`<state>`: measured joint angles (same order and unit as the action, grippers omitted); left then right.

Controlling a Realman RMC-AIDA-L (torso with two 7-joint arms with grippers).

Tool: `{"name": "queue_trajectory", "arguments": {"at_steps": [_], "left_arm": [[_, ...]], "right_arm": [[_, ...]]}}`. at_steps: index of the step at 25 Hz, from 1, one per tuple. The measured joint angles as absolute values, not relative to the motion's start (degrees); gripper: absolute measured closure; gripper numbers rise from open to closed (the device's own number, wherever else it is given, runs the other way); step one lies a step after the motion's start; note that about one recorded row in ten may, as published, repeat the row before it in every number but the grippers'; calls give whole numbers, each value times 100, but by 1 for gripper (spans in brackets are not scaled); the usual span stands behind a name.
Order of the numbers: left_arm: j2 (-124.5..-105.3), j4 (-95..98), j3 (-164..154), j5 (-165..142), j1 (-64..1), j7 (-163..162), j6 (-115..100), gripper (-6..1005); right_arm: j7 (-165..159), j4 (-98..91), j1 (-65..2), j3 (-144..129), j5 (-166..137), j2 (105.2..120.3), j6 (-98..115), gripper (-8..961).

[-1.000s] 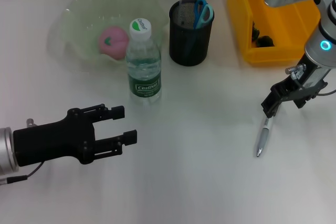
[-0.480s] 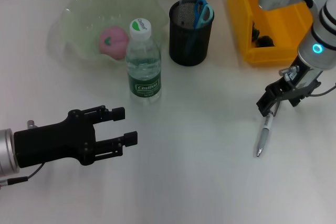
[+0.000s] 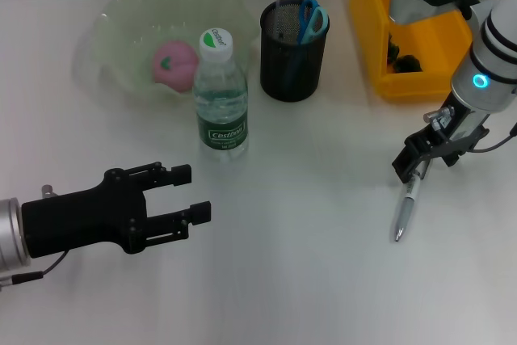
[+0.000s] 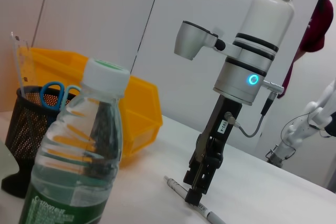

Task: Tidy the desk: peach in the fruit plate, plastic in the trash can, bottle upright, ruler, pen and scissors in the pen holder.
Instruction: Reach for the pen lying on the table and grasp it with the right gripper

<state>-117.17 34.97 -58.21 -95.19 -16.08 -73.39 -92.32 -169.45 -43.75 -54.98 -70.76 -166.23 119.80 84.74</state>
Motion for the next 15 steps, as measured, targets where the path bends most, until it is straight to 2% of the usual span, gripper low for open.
{"name": "queue_trajectory", "arguments": {"at_steps": [8,15], "left_arm": [[-11724,3497,-5837,-9518,-1603,-7338,-9219,291],[-11725,3498,-5846,-9518,-1599,-7338,-9211,291]], "right_arm": [[-16945,-4324,-5520,-7184,-16624,11980,8410,202],[-16945,-4326,-5527,-7302,-16616,11979,8381,333]]}}
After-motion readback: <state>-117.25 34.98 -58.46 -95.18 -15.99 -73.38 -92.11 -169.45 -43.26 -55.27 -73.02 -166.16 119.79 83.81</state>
